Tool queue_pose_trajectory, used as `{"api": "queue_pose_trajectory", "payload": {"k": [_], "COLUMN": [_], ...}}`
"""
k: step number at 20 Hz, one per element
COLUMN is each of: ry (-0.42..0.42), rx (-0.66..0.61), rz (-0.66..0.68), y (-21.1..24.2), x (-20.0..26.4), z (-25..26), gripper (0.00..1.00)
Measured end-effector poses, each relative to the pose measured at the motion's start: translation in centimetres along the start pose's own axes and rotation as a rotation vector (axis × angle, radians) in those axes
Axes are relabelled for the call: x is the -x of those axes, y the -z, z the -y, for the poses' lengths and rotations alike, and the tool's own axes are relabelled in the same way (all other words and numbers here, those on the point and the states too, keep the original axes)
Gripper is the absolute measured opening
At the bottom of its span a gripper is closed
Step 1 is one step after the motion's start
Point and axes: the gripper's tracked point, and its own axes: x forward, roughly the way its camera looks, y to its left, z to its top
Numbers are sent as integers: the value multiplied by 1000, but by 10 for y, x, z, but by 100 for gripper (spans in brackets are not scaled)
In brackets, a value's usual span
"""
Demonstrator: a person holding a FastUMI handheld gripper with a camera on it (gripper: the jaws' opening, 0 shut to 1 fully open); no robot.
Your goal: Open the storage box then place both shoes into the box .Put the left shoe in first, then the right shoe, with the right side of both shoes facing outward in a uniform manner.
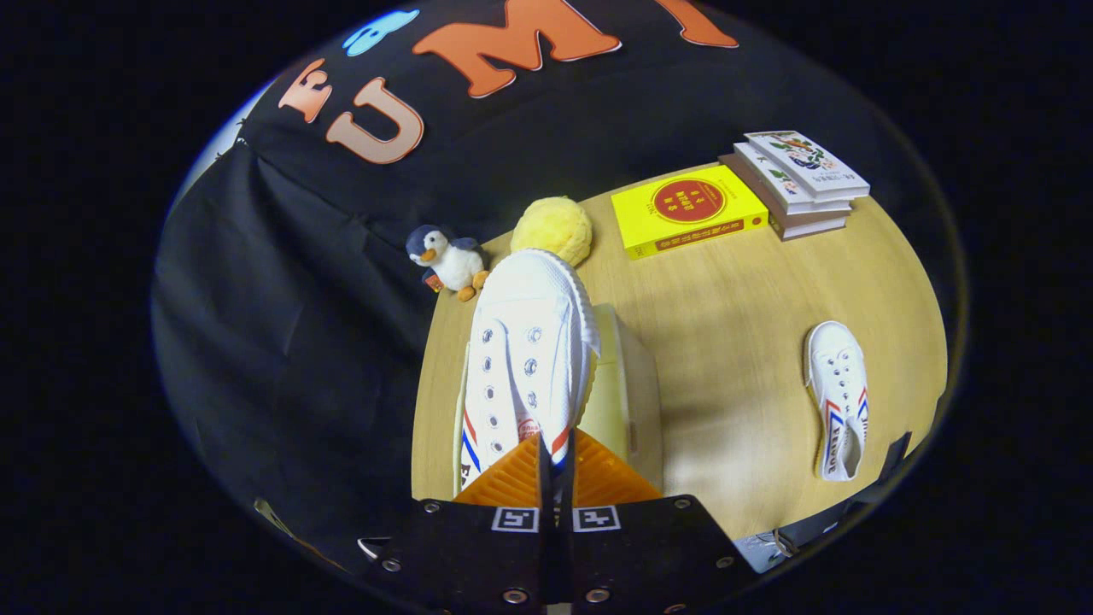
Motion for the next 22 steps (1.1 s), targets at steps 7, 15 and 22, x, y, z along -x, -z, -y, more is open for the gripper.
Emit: {"api": "queue_pose_trajectory", "payload": {"k": [7,15,22], "ry": [35,70,37], "rx": [80,59,61], "rz": [-81,-145,-160], "y": [39,75,78], "x": [-59,-104,-116], "z": [-24,-19,-30], "gripper": [0,0,45]}}
